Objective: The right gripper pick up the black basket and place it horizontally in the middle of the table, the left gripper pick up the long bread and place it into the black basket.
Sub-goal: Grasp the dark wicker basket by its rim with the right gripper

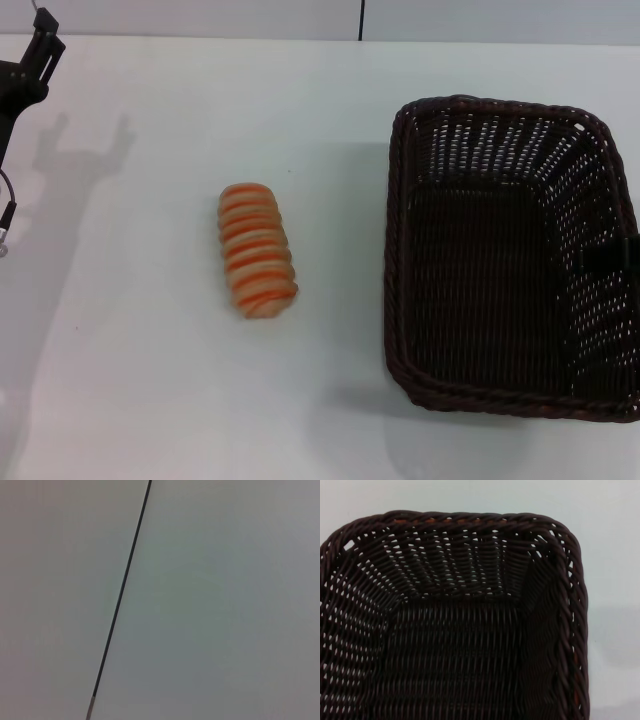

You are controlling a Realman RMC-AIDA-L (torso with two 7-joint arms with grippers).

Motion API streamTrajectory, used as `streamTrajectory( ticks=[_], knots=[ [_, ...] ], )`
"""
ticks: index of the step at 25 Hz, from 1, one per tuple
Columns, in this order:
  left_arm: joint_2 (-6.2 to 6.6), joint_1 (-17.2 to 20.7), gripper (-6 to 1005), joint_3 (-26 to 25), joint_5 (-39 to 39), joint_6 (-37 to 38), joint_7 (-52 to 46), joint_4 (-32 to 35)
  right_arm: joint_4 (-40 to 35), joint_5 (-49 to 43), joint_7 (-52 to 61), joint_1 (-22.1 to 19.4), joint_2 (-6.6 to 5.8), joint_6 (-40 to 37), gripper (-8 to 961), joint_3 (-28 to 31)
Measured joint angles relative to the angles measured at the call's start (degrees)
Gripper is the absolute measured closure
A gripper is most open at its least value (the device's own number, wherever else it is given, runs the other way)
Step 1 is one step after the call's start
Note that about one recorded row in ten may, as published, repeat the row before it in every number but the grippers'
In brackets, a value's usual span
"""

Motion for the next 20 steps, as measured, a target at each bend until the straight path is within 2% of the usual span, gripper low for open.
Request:
streamTrajectory(
  ticks=[20],
  knots=[
    [0.37, -0.3, 129, -1.4, 0.2, 0.0, 0.0, 0.4, 2.7, 0.2, 0.5, 1.4, 0.01, -3.0, 262, -2.5]
  ],
)
